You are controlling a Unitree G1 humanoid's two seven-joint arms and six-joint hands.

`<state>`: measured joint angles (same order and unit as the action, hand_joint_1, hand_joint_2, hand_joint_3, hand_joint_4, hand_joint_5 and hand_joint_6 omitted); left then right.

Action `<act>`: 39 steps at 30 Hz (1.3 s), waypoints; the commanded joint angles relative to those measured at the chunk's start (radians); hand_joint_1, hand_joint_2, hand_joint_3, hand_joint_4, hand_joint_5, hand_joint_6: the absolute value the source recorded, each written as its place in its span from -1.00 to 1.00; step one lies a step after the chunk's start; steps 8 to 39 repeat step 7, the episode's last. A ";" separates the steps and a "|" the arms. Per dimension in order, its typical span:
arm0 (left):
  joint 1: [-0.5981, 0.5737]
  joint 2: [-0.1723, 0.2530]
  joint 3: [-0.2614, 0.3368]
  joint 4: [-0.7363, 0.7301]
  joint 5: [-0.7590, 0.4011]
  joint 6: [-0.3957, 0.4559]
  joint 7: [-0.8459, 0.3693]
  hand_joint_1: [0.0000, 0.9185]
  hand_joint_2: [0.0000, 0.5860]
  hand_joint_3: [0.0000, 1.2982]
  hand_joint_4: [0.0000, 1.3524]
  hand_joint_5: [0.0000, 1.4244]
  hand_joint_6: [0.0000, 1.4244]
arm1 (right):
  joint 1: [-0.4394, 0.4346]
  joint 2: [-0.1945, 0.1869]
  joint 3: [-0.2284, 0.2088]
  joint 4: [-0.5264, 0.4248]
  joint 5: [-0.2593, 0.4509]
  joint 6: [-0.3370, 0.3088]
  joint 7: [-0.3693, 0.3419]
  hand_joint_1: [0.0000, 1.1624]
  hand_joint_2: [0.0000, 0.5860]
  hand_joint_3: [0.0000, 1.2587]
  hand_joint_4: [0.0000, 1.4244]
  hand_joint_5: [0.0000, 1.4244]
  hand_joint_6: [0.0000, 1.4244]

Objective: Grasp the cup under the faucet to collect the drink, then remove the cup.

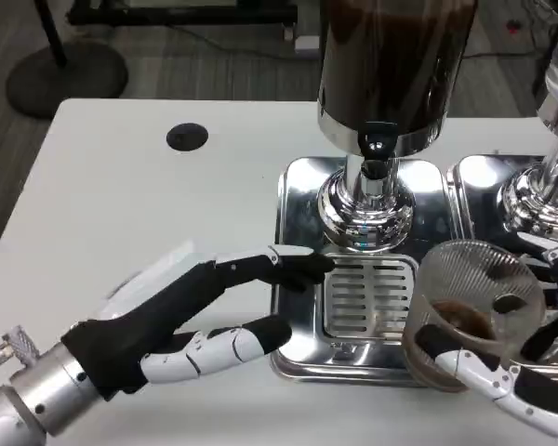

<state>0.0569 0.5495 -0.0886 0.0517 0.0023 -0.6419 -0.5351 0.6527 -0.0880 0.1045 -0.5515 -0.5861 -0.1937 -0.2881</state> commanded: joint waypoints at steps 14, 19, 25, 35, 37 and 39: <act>0.001 0.002 0.003 0.000 -0.006 0.008 -0.010 -1.00 -0.41 -0.59 -0.60 -0.57 -0.62 | 0.001 0.006 -0.001 -0.030 0.002 -0.042 -0.008 0.34 -0.31 -0.09 -0.06 0.21 0.42; 0.001 0.002 0.003 0.000 -0.006 0.008 -0.010 -1.00 -0.41 -0.59 -0.60 -0.57 -0.62 | 0.001 0.006 -0.001 -0.030 0.002 -0.042 -0.008 0.34 -0.31 -0.09 -0.06 0.21 0.42; 0.001 0.002 0.003 0.000 -0.006 0.008 -0.010 -1.00 -0.41 -0.59 -0.60 -0.57 -0.62 | 0.001 0.006 -0.001 -0.030 0.002 -0.042 -0.008 0.34 -0.31 -0.09 -0.06 0.21 0.42; 0.001 0.002 0.003 0.000 -0.006 0.008 -0.010 -1.00 -0.41 -0.59 -0.60 -0.57 -0.62 | 0.001 0.006 -0.001 -0.030 0.002 -0.042 -0.008 0.34 -0.31 -0.09 -0.06 0.21 0.42; 0.001 0.002 0.003 0.000 -0.006 0.008 -0.010 -1.00 -0.41 -0.59 -0.60 -0.57 -0.62 | 0.001 0.006 -0.001 -0.030 0.002 -0.042 -0.008 0.34 -0.31 -0.09 -0.06 0.21 0.42; 0.001 0.002 0.003 0.000 -0.006 0.008 -0.010 -1.00 -0.41 -0.59 -0.60 -0.57 -0.62 | 0.001 0.006 -0.001 -0.030 0.002 -0.042 -0.008 0.34 -0.31 -0.09 -0.06 0.21 0.42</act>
